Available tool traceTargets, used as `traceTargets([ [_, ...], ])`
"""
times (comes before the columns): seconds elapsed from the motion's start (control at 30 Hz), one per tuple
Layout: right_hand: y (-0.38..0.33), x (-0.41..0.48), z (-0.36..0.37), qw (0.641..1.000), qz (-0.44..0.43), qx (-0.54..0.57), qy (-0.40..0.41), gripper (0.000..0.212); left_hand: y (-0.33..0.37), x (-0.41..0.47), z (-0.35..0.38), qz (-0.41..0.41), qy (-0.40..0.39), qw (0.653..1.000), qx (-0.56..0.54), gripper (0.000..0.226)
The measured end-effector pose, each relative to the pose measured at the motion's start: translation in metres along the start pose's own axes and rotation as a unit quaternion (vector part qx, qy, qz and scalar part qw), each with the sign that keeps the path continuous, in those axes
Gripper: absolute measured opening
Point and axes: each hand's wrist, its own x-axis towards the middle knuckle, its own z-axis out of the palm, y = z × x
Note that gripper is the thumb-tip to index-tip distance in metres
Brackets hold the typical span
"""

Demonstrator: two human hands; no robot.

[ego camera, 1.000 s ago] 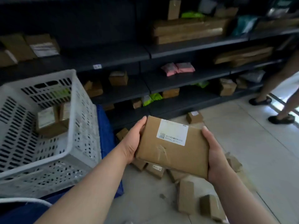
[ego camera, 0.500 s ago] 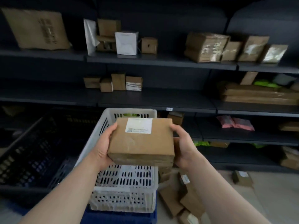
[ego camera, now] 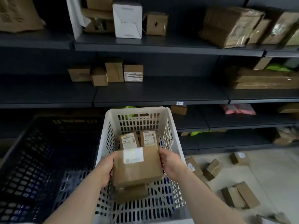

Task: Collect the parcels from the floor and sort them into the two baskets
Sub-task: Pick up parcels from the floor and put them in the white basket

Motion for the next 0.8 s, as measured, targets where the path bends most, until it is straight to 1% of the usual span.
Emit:
traceTargets([
  [0.07,-0.002,0.000,0.004,1.000,-0.021,0.001,-0.002,0.029,0.005,0.002,0.008,0.010,-0.010,1.000,0.005,0.044],
  [0.1,-0.003,0.000,0.006,1.000,-0.027,0.003,0.002,0.033,0.006,0.004,0.014,0.018,-0.016,1.000,-0.002,0.042],
  [0.17,-0.005,-0.002,0.005,0.999,-0.040,0.009,0.008,0.033,0.012,0.002,0.025,0.047,-0.004,0.999,0.018,0.036],
  [0.23,-0.006,-0.009,-0.002,0.998,-0.061,0.013,0.013,0.024,0.011,0.010,0.037,0.080,0.015,0.995,0.050,0.050],
  [0.27,-0.007,-0.015,-0.005,0.997,-0.070,0.015,0.018,0.020,0.011,0.010,0.046,0.094,0.018,0.993,0.065,0.052],
  [0.33,-0.006,-0.027,-0.021,0.995,-0.087,0.025,0.044,0.021,0.006,0.006,0.066,0.128,0.009,0.987,0.094,0.042],
  [0.4,-0.004,-0.041,-0.044,0.990,-0.108,0.038,0.079,0.026,0.002,-0.017,0.096,0.173,-0.009,0.976,0.135,0.031],
  [0.47,0.000,-0.059,-0.075,0.984,-0.119,0.055,0.120,0.025,-0.006,-0.042,0.130,0.204,-0.040,0.964,0.165,0.019],
  [0.53,0.003,-0.081,-0.112,0.977,-0.136,0.055,0.154,0.021,-0.019,-0.060,0.166,0.234,-0.070,0.953,0.181,0.018],
  [0.63,0.012,-0.113,-0.177,0.966,-0.157,0.068,0.193,0.020,-0.045,-0.088,0.222,0.261,-0.135,0.934,0.204,0.018],
  [0.8,0.047,-0.165,-0.300,0.950,-0.146,0.117,0.251,0.021,-0.116,-0.129,0.319,0.233,-0.222,0.909,0.265,0.019],
])
